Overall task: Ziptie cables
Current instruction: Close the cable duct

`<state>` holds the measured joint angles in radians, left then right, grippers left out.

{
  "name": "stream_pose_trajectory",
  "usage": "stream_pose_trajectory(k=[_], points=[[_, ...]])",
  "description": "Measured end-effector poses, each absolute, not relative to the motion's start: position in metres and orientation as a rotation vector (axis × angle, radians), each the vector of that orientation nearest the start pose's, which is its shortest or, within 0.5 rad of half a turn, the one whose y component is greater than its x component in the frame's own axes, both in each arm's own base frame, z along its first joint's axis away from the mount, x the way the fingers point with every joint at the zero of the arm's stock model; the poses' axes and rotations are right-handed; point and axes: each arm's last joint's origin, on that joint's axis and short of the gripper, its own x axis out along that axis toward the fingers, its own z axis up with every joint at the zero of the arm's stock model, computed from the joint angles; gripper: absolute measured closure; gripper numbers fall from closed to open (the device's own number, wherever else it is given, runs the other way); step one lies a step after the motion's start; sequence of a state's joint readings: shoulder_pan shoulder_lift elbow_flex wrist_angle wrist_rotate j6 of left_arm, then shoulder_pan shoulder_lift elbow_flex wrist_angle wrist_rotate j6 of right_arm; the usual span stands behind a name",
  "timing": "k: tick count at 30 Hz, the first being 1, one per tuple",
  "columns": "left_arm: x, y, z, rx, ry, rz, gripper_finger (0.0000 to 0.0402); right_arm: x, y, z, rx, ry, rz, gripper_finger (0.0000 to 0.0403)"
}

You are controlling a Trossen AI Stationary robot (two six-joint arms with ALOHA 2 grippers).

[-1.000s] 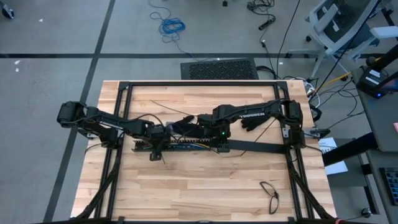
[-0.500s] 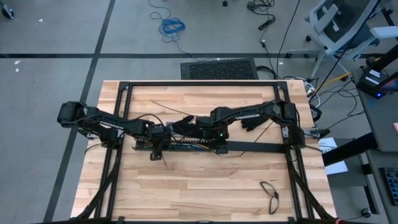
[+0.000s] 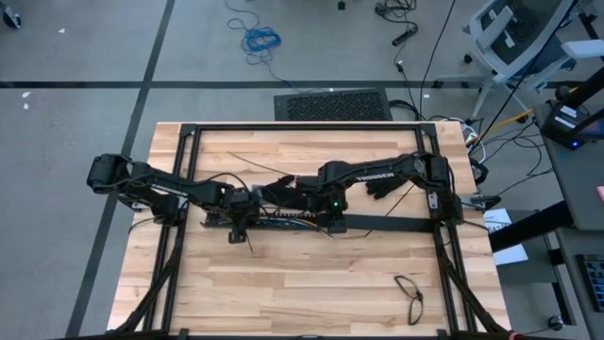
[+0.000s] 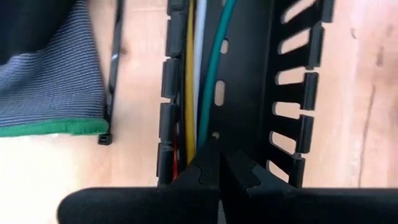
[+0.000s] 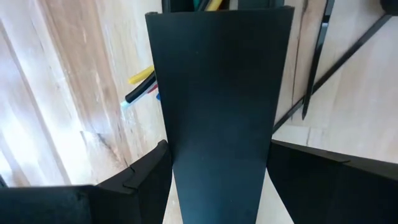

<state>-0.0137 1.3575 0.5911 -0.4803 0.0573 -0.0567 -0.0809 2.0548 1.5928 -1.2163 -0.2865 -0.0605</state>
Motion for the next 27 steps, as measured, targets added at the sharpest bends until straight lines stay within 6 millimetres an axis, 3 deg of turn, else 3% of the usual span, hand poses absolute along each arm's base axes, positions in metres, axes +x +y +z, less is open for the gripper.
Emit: stream_pose_trajectory(k=[20,27], points=[[0.214,-0.004,0.144,-0.144,1.245,0.069,0.0401,0.381,-0.021,0.191,0.273,1.624,0.194,0.0172],[0.225,-0.004,0.16,-0.091,1.186,0.018,0.0354,0.382,-0.021,0.191,0.272,1.62,0.194,0.0172]])
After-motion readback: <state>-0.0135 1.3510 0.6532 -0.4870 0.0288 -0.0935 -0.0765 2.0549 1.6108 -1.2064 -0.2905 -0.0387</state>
